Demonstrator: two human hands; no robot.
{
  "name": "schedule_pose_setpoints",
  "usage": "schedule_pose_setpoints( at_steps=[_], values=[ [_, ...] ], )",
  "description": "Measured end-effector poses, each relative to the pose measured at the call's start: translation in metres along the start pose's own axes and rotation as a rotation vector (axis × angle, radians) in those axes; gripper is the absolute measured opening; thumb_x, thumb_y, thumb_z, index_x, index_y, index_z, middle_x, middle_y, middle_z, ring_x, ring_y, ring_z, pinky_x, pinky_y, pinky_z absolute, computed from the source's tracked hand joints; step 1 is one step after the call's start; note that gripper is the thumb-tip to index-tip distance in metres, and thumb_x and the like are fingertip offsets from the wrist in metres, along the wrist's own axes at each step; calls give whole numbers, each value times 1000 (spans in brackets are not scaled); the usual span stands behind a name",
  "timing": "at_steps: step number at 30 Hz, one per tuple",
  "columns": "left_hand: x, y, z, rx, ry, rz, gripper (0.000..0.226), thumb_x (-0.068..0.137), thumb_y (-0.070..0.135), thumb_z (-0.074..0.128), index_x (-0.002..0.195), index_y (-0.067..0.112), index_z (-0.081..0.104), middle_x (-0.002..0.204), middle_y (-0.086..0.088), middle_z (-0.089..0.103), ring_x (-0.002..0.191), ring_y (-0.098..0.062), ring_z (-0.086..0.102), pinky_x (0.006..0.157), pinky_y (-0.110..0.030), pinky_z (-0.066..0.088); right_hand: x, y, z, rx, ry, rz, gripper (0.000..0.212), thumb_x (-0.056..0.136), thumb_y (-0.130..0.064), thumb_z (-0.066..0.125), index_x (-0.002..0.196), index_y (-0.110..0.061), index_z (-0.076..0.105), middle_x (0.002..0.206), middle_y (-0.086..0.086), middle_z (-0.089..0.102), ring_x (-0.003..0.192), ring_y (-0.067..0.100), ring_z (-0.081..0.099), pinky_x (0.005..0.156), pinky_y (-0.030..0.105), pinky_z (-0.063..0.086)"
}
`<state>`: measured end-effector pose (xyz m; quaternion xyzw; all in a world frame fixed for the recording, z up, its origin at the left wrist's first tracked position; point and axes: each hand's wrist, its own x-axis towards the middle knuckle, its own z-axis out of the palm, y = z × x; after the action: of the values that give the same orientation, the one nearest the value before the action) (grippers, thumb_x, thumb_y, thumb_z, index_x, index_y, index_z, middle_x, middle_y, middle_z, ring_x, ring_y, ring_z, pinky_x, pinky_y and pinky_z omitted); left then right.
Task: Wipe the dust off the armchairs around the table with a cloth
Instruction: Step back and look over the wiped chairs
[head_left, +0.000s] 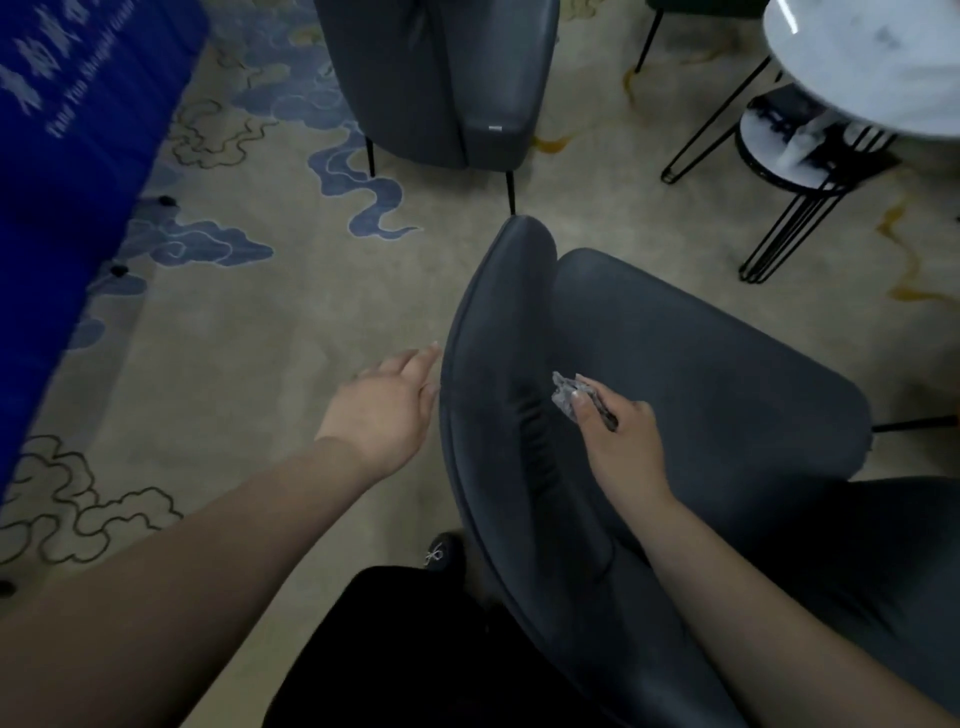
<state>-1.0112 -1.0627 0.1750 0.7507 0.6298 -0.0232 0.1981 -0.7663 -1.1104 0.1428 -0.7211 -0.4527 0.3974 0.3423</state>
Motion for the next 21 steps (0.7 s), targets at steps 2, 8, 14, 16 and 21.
schedule_pose_setpoints(
  at_steps=[2,8,14,16,21],
  values=[
    [-7,-6,-11,77,10,20,51,101,36,30,150,27,23,153,-2,33,130,-29,43,103,-38,36,-7,-10,-2,-7,12,-5,33,93,-37,55,124,-28,64,116,11,60,97,6,62,101,31,46],
    [-3,-43,-45,178,41,63,50,101,40,28,149,29,25,153,3,34,133,-23,39,107,-37,33,-3,-64,24,-1,74,11,37,85,-49,61,121,-41,61,107,-5,47,86,-22,49,69,-8,33],
    [16,-103,-79,266,5,136,50,100,41,26,149,29,24,153,4,33,138,-21,31,111,-40,27,24,-124,89,-43,86,19,44,83,-37,66,126,-40,58,113,-3,48,84,-26,45,71,1,34],
    [23,-131,-90,288,6,176,50,100,41,27,149,29,24,152,3,33,138,-21,30,111,-40,26,32,-141,113,-46,90,8,44,86,-37,65,129,-34,58,116,3,51,87,-15,52,77,3,38],
    [46,-185,-120,352,-1,257,50,99,42,25,148,30,24,152,5,33,139,-20,29,110,-39,24,42,-168,158,-34,167,68,47,88,-37,64,133,-29,55,117,6,48,85,-1,54,88,19,43]
  ],
)
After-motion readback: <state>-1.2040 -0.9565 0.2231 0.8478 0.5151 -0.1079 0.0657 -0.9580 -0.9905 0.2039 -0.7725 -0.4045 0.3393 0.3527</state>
